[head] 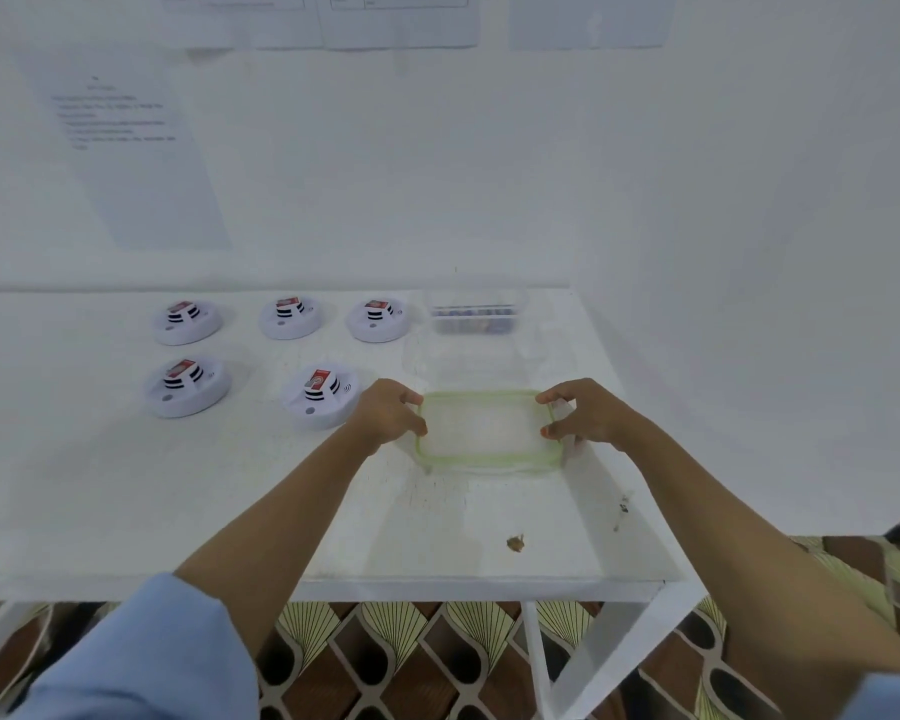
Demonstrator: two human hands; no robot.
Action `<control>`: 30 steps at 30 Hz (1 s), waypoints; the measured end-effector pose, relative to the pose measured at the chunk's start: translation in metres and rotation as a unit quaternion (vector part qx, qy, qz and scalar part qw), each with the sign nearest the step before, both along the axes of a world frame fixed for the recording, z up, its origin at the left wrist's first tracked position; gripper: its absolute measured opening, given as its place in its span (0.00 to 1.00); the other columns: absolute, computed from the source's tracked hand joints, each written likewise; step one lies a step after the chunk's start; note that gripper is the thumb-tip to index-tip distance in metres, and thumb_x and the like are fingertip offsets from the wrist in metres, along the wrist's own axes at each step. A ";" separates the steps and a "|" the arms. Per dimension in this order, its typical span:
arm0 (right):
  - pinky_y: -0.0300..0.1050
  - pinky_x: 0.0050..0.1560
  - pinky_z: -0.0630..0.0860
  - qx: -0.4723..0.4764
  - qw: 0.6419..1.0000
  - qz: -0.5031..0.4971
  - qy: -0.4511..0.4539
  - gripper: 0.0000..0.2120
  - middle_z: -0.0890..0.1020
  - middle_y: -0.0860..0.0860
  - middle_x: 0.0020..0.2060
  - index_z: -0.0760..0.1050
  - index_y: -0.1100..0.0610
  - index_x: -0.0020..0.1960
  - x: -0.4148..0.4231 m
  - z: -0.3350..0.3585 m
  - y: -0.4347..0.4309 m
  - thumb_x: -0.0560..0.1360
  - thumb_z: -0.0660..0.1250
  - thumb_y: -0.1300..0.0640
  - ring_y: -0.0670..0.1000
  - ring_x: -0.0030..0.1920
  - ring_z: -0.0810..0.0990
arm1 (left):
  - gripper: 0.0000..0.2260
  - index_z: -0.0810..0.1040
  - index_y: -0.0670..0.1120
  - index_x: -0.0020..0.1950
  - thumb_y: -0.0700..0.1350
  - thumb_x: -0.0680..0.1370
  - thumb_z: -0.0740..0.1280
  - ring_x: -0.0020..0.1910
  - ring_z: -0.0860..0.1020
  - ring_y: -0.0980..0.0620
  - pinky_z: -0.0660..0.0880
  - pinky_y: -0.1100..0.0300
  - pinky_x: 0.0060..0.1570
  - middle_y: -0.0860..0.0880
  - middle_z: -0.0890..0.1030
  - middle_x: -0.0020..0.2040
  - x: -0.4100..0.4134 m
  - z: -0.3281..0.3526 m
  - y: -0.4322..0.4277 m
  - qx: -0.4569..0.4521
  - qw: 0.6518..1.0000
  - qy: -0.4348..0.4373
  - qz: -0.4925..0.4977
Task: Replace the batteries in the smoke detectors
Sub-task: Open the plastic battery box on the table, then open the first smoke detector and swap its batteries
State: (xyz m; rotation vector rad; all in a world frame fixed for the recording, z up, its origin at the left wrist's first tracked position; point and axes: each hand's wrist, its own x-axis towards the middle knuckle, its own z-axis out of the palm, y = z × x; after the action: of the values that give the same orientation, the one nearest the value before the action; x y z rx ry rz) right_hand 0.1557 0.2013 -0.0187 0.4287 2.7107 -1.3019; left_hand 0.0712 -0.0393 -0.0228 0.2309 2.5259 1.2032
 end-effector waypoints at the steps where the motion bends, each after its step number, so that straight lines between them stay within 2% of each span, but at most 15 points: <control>1: 0.39 0.34 0.73 -0.001 1.000 -0.001 -0.001 0.23 0.71 0.58 0.62 0.74 0.60 0.62 -0.002 0.000 0.001 0.68 0.72 0.67 0.53 0.49 0.74 | 0.21 0.76 0.37 0.60 0.32 0.67 0.73 0.60 0.73 0.42 0.71 0.55 0.54 0.39 0.74 0.61 -0.002 0.000 0.001 0.001 1.000 0.001 0.000; 10: 0.43 0.38 0.77 -0.007 1.000 0.003 0.000 0.24 0.71 0.58 0.63 0.74 0.60 0.62 -0.013 0.001 0.008 0.68 0.73 0.66 0.53 0.51 0.74 | 0.22 0.75 0.37 0.61 0.31 0.67 0.73 0.63 0.71 0.44 0.69 0.58 0.54 0.40 0.74 0.63 -0.014 -0.004 0.008 0.015 1.000 0.001 0.007; 15: 0.40 0.37 0.76 -0.003 1.000 0.009 -0.005 0.24 0.71 0.58 0.64 0.73 0.60 0.62 -0.018 0.000 0.009 0.68 0.73 0.65 0.53 0.50 0.74 | 0.22 0.76 0.38 0.60 0.32 0.67 0.73 0.62 0.71 0.45 0.69 0.59 0.52 0.41 0.74 0.63 -0.016 -0.005 0.007 0.021 1.000 0.005 0.005; 16: 0.41 0.38 0.75 0.000 1.000 0.011 -0.008 0.24 0.71 0.58 0.64 0.73 0.59 0.63 -0.018 0.001 0.009 0.68 0.73 0.64 0.53 0.51 0.73 | 0.22 0.76 0.39 0.60 0.32 0.67 0.73 0.62 0.71 0.45 0.68 0.59 0.51 0.41 0.73 0.63 -0.016 -0.005 0.007 0.024 1.000 0.009 0.006; 18: 0.42 0.50 0.72 0.033 0.999 0.001 0.000 0.24 0.71 0.56 0.64 0.74 0.55 0.63 -0.019 0.003 0.010 0.68 0.74 0.61 0.53 0.55 0.73 | 0.22 0.76 0.41 0.61 0.34 0.68 0.74 0.63 0.71 0.46 0.68 0.59 0.52 0.42 0.73 0.63 -0.015 -0.001 0.003 0.031 0.999 0.029 0.011; 20: 0.43 0.60 0.66 0.093 0.994 -0.025 0.055 0.24 0.71 0.54 0.64 0.75 0.51 0.62 -0.021 0.009 0.008 0.67 0.75 0.57 0.52 0.63 0.71 | 0.21 0.76 0.43 0.60 0.37 0.68 0.74 0.61 0.72 0.47 0.69 0.58 0.54 0.43 0.74 0.62 -0.018 0.006 -0.006 0.041 0.996 0.076 0.022; 22: 0.42 0.62 0.66 0.108 0.984 -0.036 0.135 0.24 0.72 0.53 0.63 0.75 0.50 0.61 -0.025 0.020 -0.003 0.66 0.75 0.56 0.53 0.64 0.71 | 0.21 0.77 0.45 0.60 0.39 0.68 0.75 0.56 0.74 0.49 0.70 0.58 0.54 0.45 0.76 0.59 -0.023 0.017 -0.021 0.073 0.990 0.117 0.034; 23: 0.38 0.61 0.67 0.093 0.980 -0.031 0.173 0.25 0.72 0.53 0.61 0.75 0.51 0.61 -0.029 0.026 -0.011 0.66 0.75 0.56 0.52 0.61 0.72 | 0.20 0.78 0.45 0.59 0.39 0.68 0.75 0.54 0.74 0.50 0.70 0.60 0.53 0.46 0.76 0.58 -0.026 0.022 -0.031 0.095 0.986 0.130 0.036; 25: 0.25 0.51 0.68 0.046 0.974 -0.010 0.222 0.25 0.72 0.49 0.57 0.74 0.52 0.62 -0.037 0.038 -0.033 0.66 0.76 0.58 0.47 0.51 0.74 | 0.21 0.77 0.46 0.60 0.39 0.68 0.75 0.53 0.73 0.52 0.69 0.61 0.50 0.48 0.76 0.56 -0.032 0.032 -0.050 0.118 0.981 0.152 0.029; 26: 0.25 0.49 0.68 0.023 0.973 0.005 0.230 0.26 0.72 0.48 0.56 0.74 0.52 0.62 -0.043 0.042 -0.046 0.66 0.76 0.58 0.45 0.48 0.73 | 0.21 0.76 0.47 0.61 0.39 0.69 0.75 0.54 0.72 0.52 0.69 0.61 0.49 0.48 0.76 0.56 -0.035 0.034 -0.061 0.119 0.980 0.156 0.024; 28: 0.37 0.53 0.72 -0.023 0.974 0.040 0.221 0.28 0.73 0.48 0.57 0.73 0.51 0.63 -0.058 0.043 -0.072 0.65 0.77 0.57 0.47 0.50 0.72 | 0.24 0.74 0.48 0.63 0.39 0.69 0.75 0.57 0.71 0.50 0.70 0.60 0.47 0.48 0.74 0.57 -0.043 0.034 -0.082 0.113 0.982 0.151 0.016; 30: 0.43 0.56 0.72 -0.064 0.976 0.074 0.197 0.30 0.73 0.50 0.58 0.71 0.51 0.64 -0.074 0.038 -0.098 0.64 0.77 0.58 0.50 0.54 0.72 | 0.27 0.73 0.50 0.64 0.41 0.67 0.77 0.60 0.70 0.49 0.68 0.59 0.51 0.49 0.74 0.59 -0.052 0.029 -0.101 0.110 0.985 0.132 0.007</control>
State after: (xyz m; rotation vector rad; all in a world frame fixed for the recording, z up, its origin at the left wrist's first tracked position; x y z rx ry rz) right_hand 0.0817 0.1033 0.0195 -0.0535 2.8646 -1.6564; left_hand 0.0196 -0.1404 0.0058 0.4536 2.6135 1.5500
